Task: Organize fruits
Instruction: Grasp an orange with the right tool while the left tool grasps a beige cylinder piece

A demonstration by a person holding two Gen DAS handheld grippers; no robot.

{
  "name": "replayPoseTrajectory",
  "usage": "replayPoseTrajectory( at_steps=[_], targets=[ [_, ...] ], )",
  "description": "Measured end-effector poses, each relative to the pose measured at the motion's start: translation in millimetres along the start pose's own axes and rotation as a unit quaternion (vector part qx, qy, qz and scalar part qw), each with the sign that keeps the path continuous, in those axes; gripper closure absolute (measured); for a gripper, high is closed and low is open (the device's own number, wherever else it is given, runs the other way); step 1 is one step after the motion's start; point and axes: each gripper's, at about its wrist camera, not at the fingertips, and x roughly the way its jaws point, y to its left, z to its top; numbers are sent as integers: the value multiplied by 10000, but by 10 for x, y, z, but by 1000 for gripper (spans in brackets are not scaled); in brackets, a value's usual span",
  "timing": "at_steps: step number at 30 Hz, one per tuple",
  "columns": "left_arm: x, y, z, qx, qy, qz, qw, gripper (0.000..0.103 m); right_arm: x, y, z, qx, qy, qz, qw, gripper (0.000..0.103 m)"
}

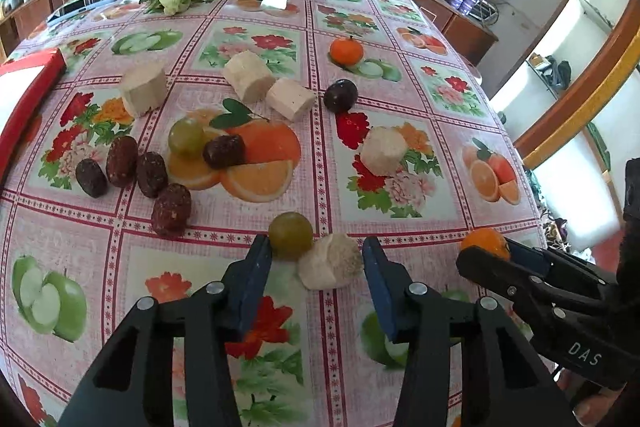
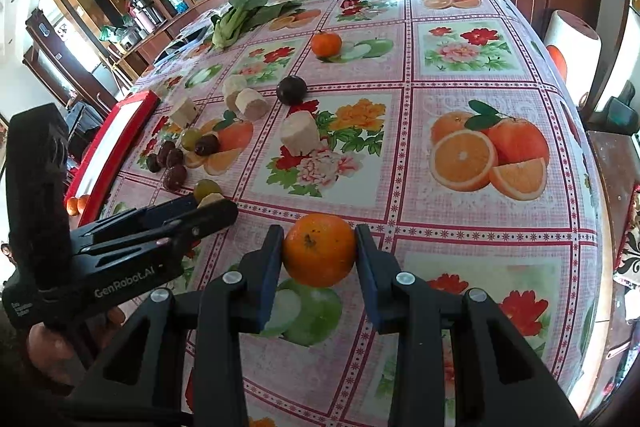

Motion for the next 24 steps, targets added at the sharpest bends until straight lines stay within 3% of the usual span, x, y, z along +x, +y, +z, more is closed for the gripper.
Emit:
replayPoseTrajectory(
  at_steps=[1, 2, 10, 18, 24],
  targets=[
    [-13, 7, -21, -11, 11, -43, 10000, 61, -1, 4, -3, -8, -4, 0, 10000, 66],
    [-26, 12, -47, -7, 40, -145, 9999, 72, 1, 10, -7, -17, -5, -3, 10000, 66],
    [-54, 38, -86, 298, 12, -276, 9992, 72, 61, 55, -53, -13, 38, -74, 10000, 66],
    [0, -41, -60, 750, -69, -122, 9971, 71, 125, 95, -70, -53, 113, -244, 9996, 66],
    [-77, 146, -65, 508, -14, -345, 9981, 72, 80, 151, -101, -69, 18, -368, 9993, 66]
  ],
)
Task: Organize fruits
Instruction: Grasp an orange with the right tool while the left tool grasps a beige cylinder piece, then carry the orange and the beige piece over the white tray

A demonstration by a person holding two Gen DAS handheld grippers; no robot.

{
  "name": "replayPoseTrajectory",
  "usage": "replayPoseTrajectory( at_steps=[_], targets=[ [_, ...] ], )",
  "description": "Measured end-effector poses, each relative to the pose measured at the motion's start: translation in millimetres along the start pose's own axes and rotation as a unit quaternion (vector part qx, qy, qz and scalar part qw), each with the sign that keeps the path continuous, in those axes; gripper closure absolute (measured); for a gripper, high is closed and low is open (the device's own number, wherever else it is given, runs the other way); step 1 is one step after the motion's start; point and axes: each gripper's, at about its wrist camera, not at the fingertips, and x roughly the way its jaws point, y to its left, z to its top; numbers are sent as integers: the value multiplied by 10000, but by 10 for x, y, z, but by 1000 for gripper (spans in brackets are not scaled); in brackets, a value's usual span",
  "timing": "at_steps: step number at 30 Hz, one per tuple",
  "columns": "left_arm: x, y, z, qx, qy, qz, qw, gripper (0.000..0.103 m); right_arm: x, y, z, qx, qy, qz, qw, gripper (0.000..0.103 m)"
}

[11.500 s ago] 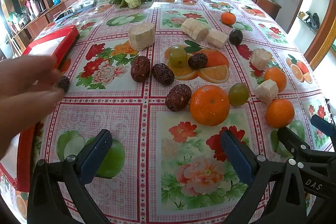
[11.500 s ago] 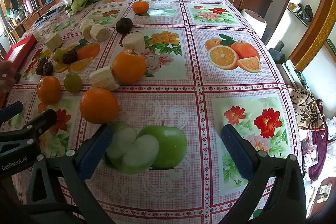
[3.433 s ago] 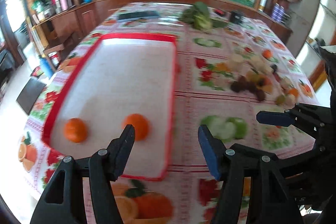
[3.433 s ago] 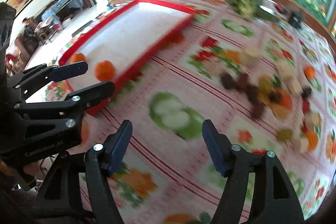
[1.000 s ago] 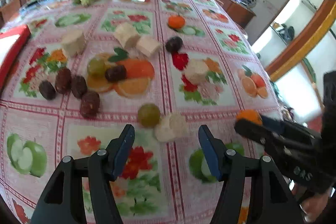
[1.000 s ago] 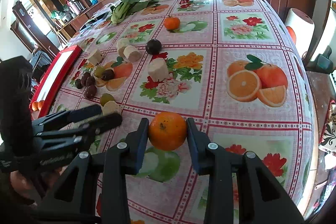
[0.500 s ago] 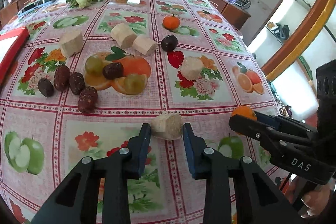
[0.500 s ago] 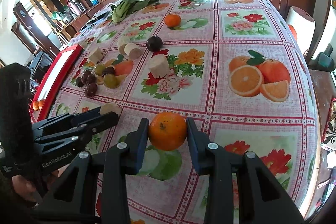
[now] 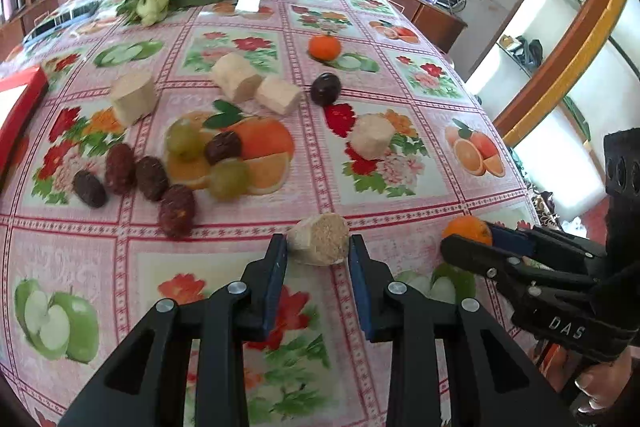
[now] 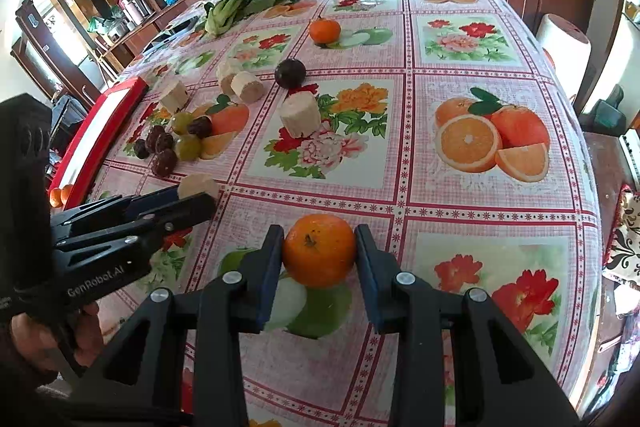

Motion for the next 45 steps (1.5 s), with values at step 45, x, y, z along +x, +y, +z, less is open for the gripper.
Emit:
replayPoseTrajectory(
  at_steps=[45],
  targets=[
    [-1637, 2501, -439, -1639, -957, 1281, 9734, 72, 921, 3199, 619, -2062, 605, 1396, 9666, 65]
  ],
)
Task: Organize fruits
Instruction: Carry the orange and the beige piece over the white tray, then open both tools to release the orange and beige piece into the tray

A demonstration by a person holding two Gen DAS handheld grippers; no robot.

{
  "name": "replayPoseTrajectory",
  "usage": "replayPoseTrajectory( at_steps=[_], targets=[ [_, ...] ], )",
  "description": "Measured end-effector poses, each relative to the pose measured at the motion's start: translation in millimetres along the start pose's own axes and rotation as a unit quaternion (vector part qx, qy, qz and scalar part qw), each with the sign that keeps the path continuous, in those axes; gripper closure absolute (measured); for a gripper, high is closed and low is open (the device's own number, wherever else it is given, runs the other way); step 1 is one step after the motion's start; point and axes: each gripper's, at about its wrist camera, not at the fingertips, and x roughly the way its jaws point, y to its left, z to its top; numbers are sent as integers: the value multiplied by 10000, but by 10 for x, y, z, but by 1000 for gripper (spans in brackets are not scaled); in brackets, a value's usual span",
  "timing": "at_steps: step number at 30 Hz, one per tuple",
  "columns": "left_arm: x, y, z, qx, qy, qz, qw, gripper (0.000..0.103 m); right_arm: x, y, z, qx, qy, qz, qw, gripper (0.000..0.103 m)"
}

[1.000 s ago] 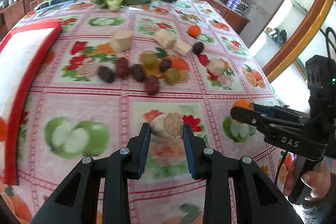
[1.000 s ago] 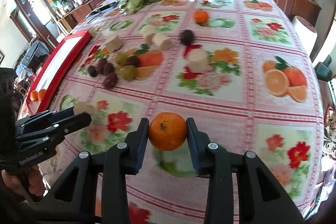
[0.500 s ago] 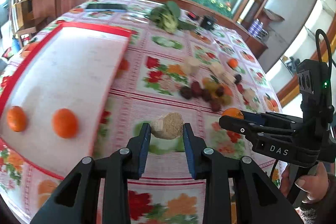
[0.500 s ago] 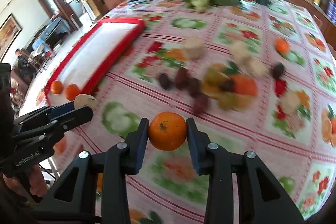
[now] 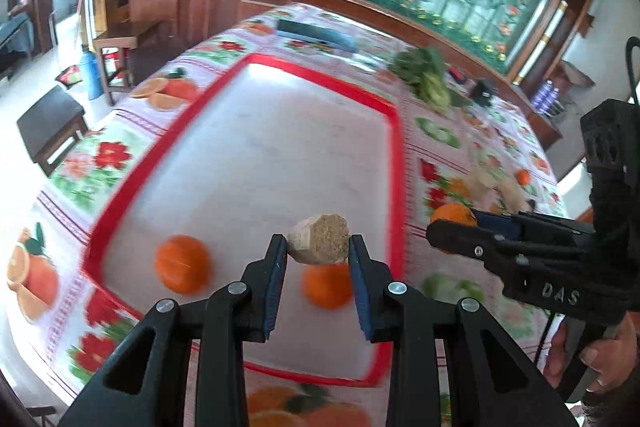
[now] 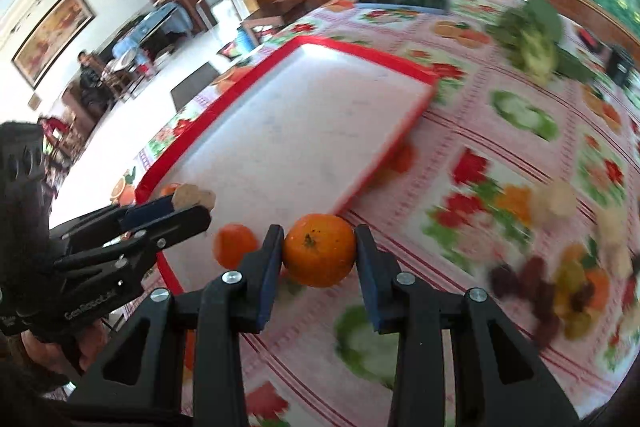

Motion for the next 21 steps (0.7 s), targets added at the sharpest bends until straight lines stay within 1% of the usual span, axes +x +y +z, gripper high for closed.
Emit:
replayPoseTrajectory(
  at_steps=[5, 8, 10, 16, 19, 21],
  targets=[
    [141, 215, 83, -60, 90, 223, 9997, 72, 311, 264, 93, -416, 201, 62, 9989, 64],
    [238, 299, 125, -64, 166, 294, 9994, 72, 446, 327, 130, -563, 333, 38, 9979, 64],
    [276, 338, 146, -49, 172, 319, 9993, 72, 501, 345, 162, -651, 318, -17, 9974, 64],
    [356, 329, 204, 57, 229, 338, 9991, 72, 571, 310, 222, -674, 347, -121, 9970, 64],
    [361, 323, 198, 58, 249, 336, 9991, 72, 561, 275, 213, -560, 353, 1, 9978, 64],
    [357, 312, 190, 98, 246, 370, 9990, 72, 557, 272, 209, -542, 343, 3, 9979, 63]
  ],
)
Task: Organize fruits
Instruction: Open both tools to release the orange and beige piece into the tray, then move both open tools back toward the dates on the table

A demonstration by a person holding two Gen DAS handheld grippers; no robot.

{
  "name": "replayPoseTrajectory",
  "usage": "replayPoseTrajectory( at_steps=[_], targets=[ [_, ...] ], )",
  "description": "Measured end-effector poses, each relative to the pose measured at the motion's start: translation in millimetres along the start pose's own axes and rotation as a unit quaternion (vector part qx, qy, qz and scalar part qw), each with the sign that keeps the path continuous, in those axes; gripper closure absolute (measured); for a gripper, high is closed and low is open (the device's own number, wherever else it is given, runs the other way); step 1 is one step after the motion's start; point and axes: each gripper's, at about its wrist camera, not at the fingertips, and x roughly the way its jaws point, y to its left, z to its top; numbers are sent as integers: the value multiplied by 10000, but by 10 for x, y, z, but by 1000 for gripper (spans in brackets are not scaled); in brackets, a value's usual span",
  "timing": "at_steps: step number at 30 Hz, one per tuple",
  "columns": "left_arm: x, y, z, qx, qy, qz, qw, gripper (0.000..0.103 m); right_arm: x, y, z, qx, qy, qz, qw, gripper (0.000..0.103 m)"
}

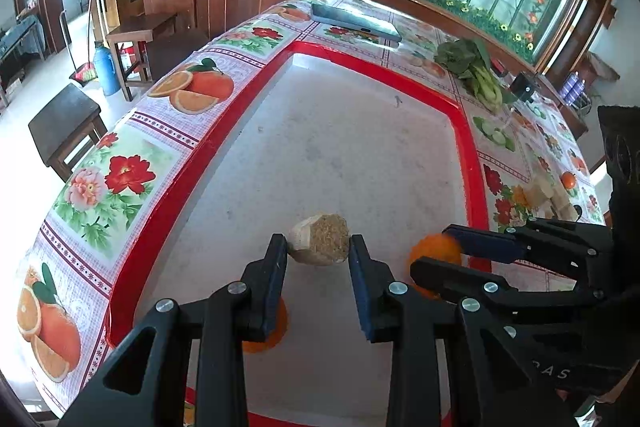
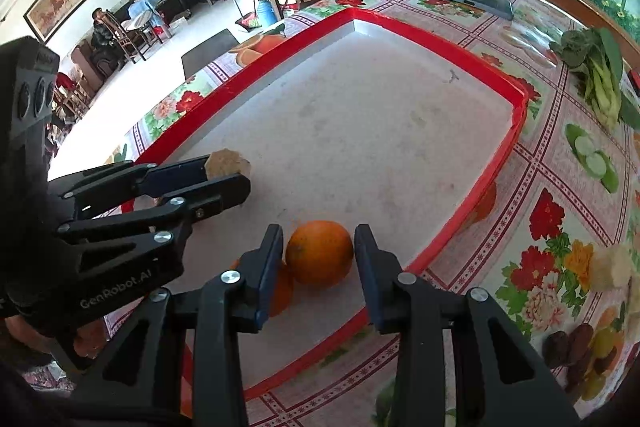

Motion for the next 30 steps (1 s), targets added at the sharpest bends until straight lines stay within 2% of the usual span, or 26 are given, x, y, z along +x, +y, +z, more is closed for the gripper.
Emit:
replayPoseTrajectory(
  at_steps=[4, 6, 9, 18, 22, 26, 30],
  targets=[
    [-6, -12, -3, 28, 21, 27, 10000, 70, -14, 4, -7, 22, -16, -57, 10000, 57],
    [-23, -27, -7, 23, 8, 45, 10000, 66, -27, 8, -14, 32, -24, -98, 9999, 53],
    [-47, -38, -13, 42, -20, 148, 9999, 61, -53, 11, -27, 43, -36, -140, 9999, 53],
    [-164, -128, -70, 2, -76, 82, 9999, 60, -301, 22, -147, 192, -171, -100, 9996, 50],
    [-215, -261, -79, 75, -147, 57, 9998, 60, -464, -39, -259, 332, -250, -95, 9991, 42],
    [-261, -452, -82, 193, -240, 10, 9995, 58, -638, -169, -418, 529, -317, -155, 9980, 41],
    [-275, -716, -77, 350, -319, -144, 9988, 53, -854, -381, -616, 767, -425, -433, 9952, 40]
  ],
)
